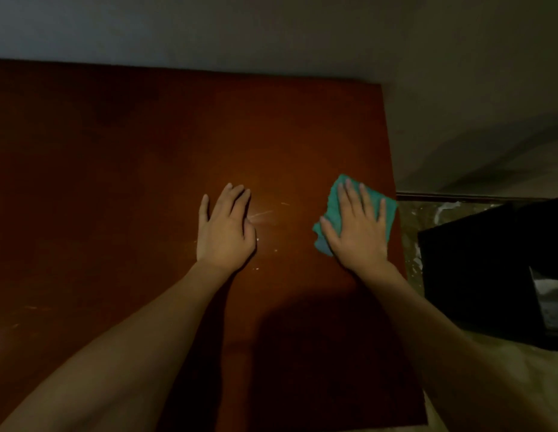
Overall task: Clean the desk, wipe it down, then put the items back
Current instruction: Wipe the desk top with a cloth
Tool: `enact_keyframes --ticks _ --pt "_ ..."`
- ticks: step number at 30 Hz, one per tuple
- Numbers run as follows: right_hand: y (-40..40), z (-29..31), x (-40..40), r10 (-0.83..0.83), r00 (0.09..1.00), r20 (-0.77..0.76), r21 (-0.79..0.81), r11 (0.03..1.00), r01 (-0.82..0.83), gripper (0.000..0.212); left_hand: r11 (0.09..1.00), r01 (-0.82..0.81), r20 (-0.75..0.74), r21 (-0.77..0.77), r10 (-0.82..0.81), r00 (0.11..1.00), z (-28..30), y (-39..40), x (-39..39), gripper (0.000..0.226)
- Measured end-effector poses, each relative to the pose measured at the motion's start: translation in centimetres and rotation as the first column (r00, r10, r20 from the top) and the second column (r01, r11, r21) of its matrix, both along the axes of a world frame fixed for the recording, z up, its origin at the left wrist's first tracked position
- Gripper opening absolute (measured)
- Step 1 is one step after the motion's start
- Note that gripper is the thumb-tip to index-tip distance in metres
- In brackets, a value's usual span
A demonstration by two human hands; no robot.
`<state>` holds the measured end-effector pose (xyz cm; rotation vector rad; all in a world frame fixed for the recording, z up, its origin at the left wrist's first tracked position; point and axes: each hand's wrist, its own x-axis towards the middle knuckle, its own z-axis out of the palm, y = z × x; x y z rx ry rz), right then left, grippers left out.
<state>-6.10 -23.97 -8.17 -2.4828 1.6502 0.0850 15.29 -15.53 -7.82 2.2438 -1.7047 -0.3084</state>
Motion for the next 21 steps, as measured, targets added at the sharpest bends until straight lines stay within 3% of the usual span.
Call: enact_keyframes --ticks 2,4,8,14,16,21 --pt "-2.4 0.0 3.2 -0.149 0.988 0.028 0.024 0.989 0.149 0.072 1.000 -0.023 -0.007 -0.011 0.023 1.000 -0.1 -0.8 0.3 0.057" --pt "-3.9 0.0 6.2 -0.146 0.989 0.028 0.059 0.988 0.144 0.071 1.000 -0.023 -0.012 -0.016 0.023 1.000 -0.2 -1.0 0.4 0.057" --pt "-3.4 -0.1 9.1 0.109 0.994 0.013 0.029 0.994 -0.109 0.071 1.000 -0.013 -0.008 -0.006 0.013 1.000 -0.4 -1.3 0.7 0.056" --pt "-1.1 -0.6 4.9 0.478 0.878 -0.020 0.027 0.878 -0.478 0.071 1.000 0.005 0.009 -0.002 -0.005 1.000 -0.4 -1.8 1.0 0.057" --pt "-1.9 -0.5 3.3 0.461 0.887 -0.023 0.031 0.887 -0.461 0.072 1.000 0.016 0.026 -0.011 -0.016 1.000 -0.4 -2.2 1.1 0.059" --pt "-5.6 -0.3 3.1 0.187 0.982 0.006 0.014 0.982 -0.187 0.078 0.999 0.003 -0.004 -0.034 -0.003 1.000 -0.4 -4.0 2.0 0.060"
